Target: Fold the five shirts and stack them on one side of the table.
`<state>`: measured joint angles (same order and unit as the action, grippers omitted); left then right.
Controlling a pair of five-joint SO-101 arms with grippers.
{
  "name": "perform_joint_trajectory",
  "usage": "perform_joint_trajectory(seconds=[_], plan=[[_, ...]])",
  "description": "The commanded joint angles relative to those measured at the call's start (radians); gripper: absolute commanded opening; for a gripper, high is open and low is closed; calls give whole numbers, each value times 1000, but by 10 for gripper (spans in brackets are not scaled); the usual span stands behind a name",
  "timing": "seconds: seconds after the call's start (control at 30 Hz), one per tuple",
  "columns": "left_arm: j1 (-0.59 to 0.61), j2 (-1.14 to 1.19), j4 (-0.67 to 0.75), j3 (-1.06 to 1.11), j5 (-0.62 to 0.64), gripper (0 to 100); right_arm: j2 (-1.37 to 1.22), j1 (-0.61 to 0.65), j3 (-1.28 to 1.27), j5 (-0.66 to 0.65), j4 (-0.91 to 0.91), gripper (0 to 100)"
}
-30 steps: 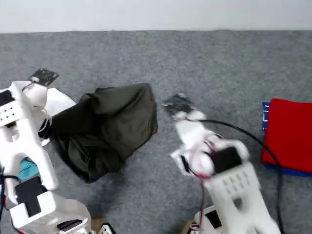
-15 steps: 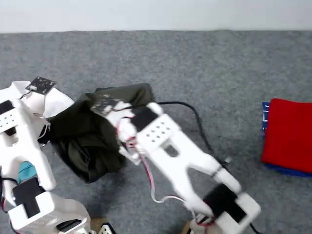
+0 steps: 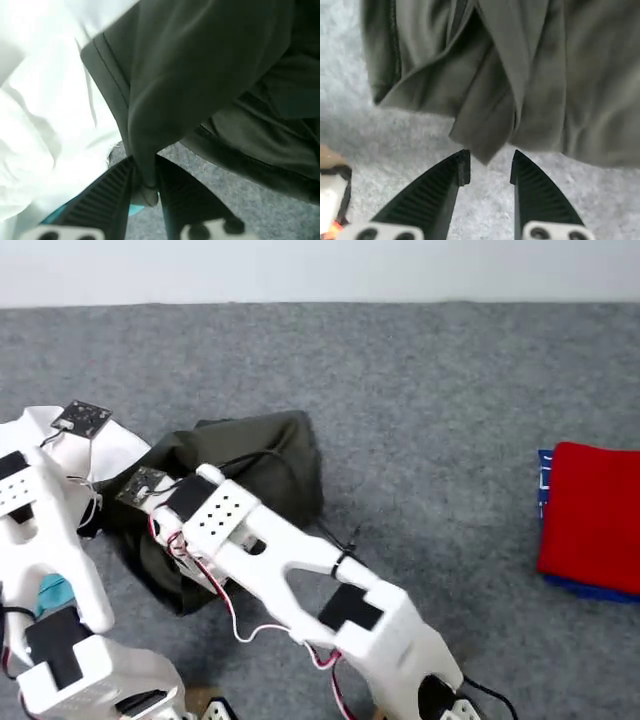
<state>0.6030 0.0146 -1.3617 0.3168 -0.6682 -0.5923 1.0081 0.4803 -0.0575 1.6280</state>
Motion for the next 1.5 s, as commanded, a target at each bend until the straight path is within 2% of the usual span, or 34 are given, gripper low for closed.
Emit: perform_joint_trajectory(seconds=[0.0, 0.33, 0.5, 0.77, 0.97, 1.2, 1.47], plan=[[6, -55, 11, -4, -6, 15, -38, 12, 86, 26, 13, 140], [6, -55, 11, -4, -6, 15, -105, 8, 94, 29, 13, 133], [6, -55, 9, -4, -6, 15, -104, 5, 95, 20, 12, 4], [6, -57, 6, -7, -5, 15, -79, -35, 181, -69, 130, 10], [-6, -98, -23, -10, -5, 15, 56, -151, 215, -164, 166, 10], [-127, -249, -81, -10, -6, 15, 179, -295, 203, -322, 170, 10], [-256, -256, -152, -4, -6, 15, 240, -452, -57, -463, 165, 10]])
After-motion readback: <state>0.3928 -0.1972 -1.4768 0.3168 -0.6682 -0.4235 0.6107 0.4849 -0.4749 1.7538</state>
